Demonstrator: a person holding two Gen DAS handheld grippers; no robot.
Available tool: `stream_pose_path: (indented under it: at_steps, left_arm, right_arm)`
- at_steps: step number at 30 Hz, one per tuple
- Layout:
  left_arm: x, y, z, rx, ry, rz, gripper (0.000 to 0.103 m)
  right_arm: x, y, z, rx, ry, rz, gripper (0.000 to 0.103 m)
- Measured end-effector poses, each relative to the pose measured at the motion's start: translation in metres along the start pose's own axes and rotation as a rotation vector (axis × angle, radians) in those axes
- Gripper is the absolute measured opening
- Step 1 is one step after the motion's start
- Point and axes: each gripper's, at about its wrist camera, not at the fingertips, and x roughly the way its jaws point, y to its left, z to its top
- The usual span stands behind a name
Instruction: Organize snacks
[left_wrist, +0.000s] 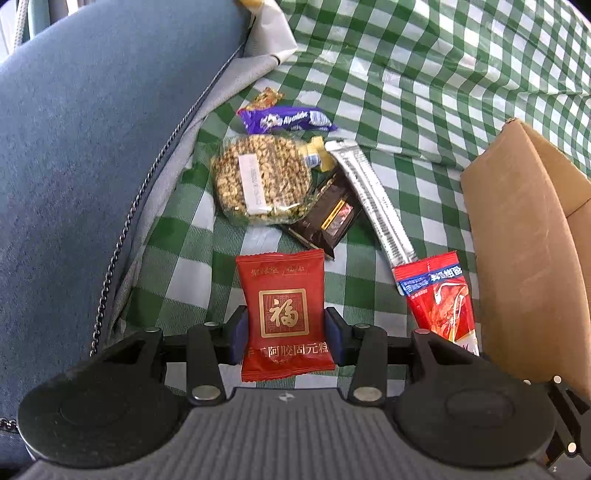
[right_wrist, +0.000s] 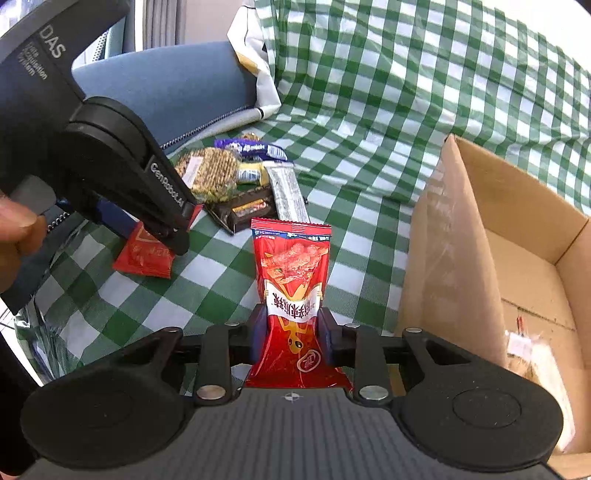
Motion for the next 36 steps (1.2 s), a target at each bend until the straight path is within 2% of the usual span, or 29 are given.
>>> stream_pose_path:
  at_steps: [12, 15, 19, 24, 29, 32, 36]
  left_arm:
    - [-0.011, -0.002, 0.000, 0.000, -0.041, -0.014, 0.048]
    - [-0.018, -0.002, 0.000, -0.014, -0.077, -0.030, 0.048]
    - [-0.033, -0.004, 0.001, -0.029, -0.163, -0.058, 0.048]
    - [-0.049, -0.013, 0.001, -0.022, -0.258, -0.093, 0.048]
    - [-0.060, -0.025, -0.001, -0.009, -0.327, -0.131, 0.048]
    - [-0.065, -0.037, -0.002, 0.014, -0.360, -0.150, 0.048]
    - [-0.072, -0.053, -0.003, 0.058, -0.407, -0.174, 0.048]
  right_arm:
    - [-0.017, -0.004, 0.004, -0.006, -0.053, -0.003, 0.030]
    - [-0.031, -0.004, 0.012, -0.031, -0.091, -0.004, 0.030]
    - [-0.054, -0.014, 0.028, -0.026, -0.146, -0.011, 0.030]
    - [-0.086, -0.039, 0.042, -0.007, -0.208, -0.027, 0.030]
    - [-0.108, -0.079, 0.045, 0.007, -0.280, -0.085, 0.030]
    - [-0.110, -0.105, 0.039, 0.040, -0.304, -0.136, 0.030]
    - [-0.103, -0.136, 0.021, 0.141, -0.294, -0.202, 0.030]
